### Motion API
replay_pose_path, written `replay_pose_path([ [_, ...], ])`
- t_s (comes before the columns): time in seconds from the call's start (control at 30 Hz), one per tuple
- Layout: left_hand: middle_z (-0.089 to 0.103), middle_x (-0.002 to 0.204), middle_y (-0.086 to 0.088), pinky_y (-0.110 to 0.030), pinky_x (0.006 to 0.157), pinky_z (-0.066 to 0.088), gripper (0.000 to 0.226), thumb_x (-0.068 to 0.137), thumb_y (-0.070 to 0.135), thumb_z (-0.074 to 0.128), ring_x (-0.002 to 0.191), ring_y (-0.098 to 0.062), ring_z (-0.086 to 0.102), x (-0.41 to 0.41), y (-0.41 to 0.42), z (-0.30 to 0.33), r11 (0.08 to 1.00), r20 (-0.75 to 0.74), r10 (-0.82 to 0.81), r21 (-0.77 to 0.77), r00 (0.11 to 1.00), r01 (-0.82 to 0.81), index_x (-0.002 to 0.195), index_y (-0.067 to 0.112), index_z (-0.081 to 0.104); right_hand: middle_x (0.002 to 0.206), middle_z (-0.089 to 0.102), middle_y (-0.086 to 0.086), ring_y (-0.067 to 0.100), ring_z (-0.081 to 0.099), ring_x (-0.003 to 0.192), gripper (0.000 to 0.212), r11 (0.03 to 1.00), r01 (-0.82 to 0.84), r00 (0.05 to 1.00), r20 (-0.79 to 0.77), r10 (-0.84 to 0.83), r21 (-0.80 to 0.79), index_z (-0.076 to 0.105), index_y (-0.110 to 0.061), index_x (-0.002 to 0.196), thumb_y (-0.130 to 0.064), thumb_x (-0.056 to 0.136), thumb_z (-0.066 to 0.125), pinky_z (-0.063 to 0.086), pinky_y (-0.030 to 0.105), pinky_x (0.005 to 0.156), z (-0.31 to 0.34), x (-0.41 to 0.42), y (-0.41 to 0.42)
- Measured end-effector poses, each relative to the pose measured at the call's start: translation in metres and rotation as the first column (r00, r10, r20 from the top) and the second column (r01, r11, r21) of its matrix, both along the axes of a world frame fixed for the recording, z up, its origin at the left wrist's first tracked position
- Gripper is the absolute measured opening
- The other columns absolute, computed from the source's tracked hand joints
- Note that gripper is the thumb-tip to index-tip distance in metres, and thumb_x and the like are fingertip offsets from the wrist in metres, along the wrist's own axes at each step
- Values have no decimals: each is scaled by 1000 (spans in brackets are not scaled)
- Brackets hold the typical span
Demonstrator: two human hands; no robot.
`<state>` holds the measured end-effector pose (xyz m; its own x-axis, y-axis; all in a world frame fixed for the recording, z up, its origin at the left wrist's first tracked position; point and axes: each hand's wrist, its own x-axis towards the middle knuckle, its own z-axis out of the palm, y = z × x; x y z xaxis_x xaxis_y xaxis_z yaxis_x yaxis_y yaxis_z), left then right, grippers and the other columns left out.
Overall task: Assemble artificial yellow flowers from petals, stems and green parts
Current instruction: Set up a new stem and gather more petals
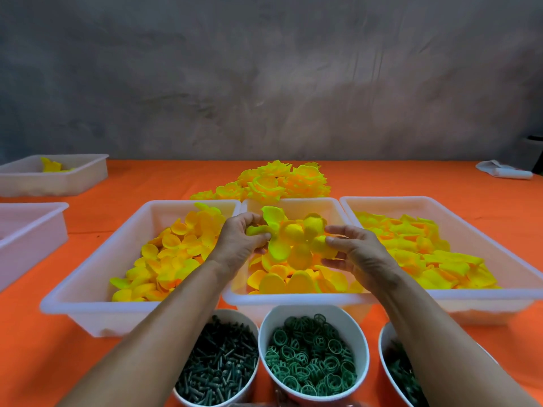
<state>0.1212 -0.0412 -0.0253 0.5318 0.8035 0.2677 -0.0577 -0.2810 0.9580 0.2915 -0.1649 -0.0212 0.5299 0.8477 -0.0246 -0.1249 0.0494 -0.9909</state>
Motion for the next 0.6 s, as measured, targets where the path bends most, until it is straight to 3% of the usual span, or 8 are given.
replay_pose_path([
  [0.1, 60, 72, -8, -20, 43, 49, 12, 86, -4, 62, 48, -6, 57, -1, 0, 2, 998, 27, 45, -41, 999, -44, 84, 8, 61, 86, 63, 13, 27, 63, 79, 20, 997, 15, 1000, 8, -15, 78, 63, -12, 93, 5, 87, 57, 54, 36, 66, 2, -1, -2],
  [0.2, 57, 63, -10, -22, 39, 47, 15, 90, 0, 58, 42, -9, 55, -2, -1, 3, 997, 26, 38, -63, 999, -36, 78, 8, 59, 78, 64, 6, 19, 61, 76, 20, 982, 86, 996, 6, -88, 169, 65, -13, 92, 5, 87, 57, 54, 36, 70, 2, -1, -4],
  [0.4, 61, 57, -10, -20, 42, 40, 22, 82, 3, 70, 41, -10, 48, 3, -5, -1, 993, -276, -16, 108, 961, 47, 67, 12, 57, 92, 64, 16, 24, 60, 86, 13, 963, 175, 984, 6, -180, 203, 66, -10, 91, 1, 84, 63, 53, 38, 74, 1, 0, -3],
  [0.6, 54, 44, 5, -16, 37, 35, 33, 74, 3, 77, 39, -7, 52, 0, -2, 1, 997, -156, -75, 12, 985, 78, 58, 16, 52, 91, 64, 13, 21, 61, 83, 11, 962, 182, 982, 19, -190, 203, 66, -10, 91, -2, 83, 65, 53, 38, 74, 1, -1, -2],
])
